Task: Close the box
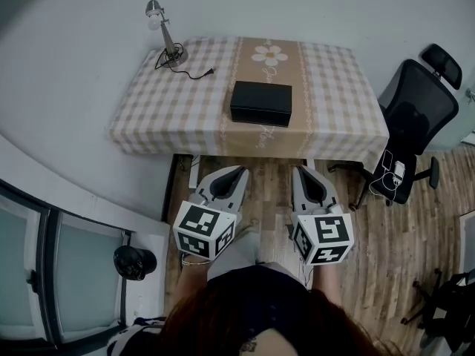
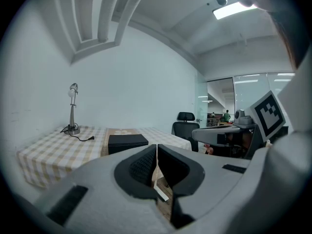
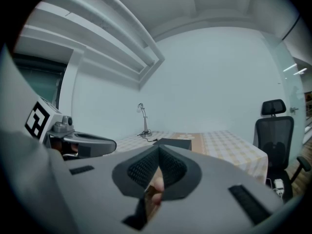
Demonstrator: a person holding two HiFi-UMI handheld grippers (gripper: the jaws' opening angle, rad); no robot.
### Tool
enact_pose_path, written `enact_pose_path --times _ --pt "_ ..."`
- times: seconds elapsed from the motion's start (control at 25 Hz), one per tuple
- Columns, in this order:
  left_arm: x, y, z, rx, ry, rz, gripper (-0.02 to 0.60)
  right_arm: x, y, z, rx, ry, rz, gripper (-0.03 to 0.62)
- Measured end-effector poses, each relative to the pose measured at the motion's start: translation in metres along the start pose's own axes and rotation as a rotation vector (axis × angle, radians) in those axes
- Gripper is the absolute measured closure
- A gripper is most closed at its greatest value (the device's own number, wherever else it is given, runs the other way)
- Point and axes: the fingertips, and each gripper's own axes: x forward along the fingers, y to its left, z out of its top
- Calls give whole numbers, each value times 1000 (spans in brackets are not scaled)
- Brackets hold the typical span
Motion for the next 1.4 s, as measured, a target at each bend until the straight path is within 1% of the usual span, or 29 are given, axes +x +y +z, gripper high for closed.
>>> enact_pose_path --times 0.44,0.92,1.4 --pt "-25 -17 -5 4 -7 5 552 -26 13 -6 -30 7 1 577" --pt "-50 -39 -7 36 -11 -8 552 -56 27 -12 -46 1 -9 577" --pt "-75 -58 -13 32 -27 -5 552 -84 42 -17 -65 -3 0 577"
